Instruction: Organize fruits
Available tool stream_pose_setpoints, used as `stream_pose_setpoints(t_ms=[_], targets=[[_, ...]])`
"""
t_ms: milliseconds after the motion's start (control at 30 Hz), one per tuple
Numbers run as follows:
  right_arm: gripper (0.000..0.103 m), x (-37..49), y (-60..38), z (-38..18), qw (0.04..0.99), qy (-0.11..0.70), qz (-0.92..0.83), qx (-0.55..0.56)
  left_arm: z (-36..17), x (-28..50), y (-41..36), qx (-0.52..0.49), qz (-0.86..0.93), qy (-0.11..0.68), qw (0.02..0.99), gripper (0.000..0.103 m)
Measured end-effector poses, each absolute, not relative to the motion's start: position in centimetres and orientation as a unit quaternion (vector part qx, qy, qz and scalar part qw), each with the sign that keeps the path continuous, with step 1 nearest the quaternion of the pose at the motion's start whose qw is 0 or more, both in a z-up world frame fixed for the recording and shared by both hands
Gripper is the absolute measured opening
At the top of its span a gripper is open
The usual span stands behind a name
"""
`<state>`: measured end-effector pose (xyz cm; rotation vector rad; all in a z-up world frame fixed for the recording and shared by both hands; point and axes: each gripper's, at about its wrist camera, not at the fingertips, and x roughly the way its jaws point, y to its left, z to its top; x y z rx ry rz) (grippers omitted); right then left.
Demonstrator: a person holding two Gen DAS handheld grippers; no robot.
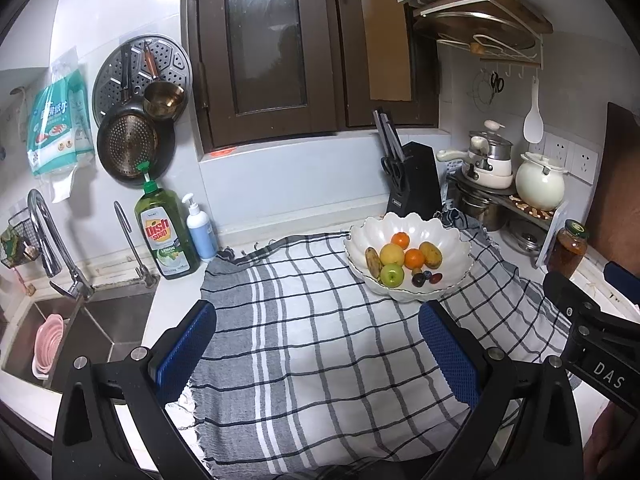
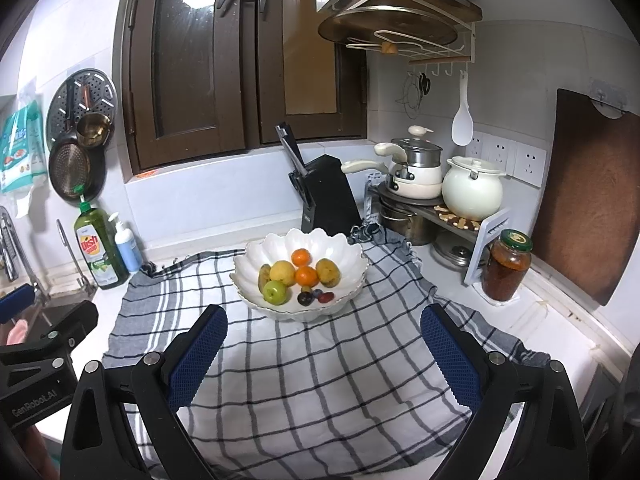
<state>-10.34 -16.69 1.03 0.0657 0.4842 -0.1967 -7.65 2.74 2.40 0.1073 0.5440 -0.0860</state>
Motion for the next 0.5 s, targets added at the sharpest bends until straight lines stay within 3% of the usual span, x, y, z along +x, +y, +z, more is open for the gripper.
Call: stream_pose_setpoints(t_ms=[500], targets=[[0.098, -10.37, -16.68, 1.03, 0.965, 0.24, -0.098, 0.034, 1.95, -7.59, 2.37, 0.055, -0.052, 0.283, 0.956, 0.103]])
